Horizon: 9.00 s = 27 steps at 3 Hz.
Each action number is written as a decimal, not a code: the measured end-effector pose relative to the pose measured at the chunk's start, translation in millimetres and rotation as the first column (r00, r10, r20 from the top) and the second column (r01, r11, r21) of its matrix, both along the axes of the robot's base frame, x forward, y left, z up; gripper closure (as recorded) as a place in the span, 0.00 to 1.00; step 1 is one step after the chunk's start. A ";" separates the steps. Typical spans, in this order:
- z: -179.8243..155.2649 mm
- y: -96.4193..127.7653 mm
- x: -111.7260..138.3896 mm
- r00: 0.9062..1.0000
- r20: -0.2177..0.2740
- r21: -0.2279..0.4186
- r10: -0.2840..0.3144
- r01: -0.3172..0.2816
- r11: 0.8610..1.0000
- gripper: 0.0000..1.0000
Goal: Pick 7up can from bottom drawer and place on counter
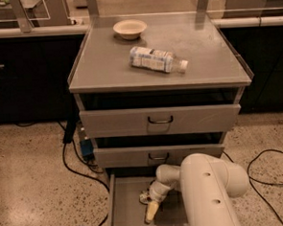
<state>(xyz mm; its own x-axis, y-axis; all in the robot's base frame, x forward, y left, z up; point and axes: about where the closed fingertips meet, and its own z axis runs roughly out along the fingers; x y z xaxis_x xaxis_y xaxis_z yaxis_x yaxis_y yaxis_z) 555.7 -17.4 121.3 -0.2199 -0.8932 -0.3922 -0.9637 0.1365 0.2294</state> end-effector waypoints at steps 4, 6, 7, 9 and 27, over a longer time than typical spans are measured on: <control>-2.7 -0.5 -0.7 1.000 -0.006 0.001 -0.002 0.002 1.000 0.92; -2.7 -0.5 -0.7 1.000 -0.006 0.001 -0.002 0.002 1.000 1.00; -1.7 -0.5 -3.7 1.000 -0.022 0.014 0.005 -0.005 1.000 1.00; 63.4 -10.4 -4.8 0.998 0.003 0.014 0.057 -0.057 0.998 1.00; 773.1 -86.7 48.2 0.840 0.518 -0.259 0.159 -0.023 0.966 1.00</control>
Offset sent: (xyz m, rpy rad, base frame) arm -0.0006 -0.0005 -0.0026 0.0012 0.0057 -0.0025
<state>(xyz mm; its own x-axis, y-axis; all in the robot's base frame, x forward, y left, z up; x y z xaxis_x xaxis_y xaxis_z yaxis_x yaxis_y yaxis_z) 603.9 -104.1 894.5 0.0481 -0.9782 -0.2020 -0.9372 0.0258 -0.3478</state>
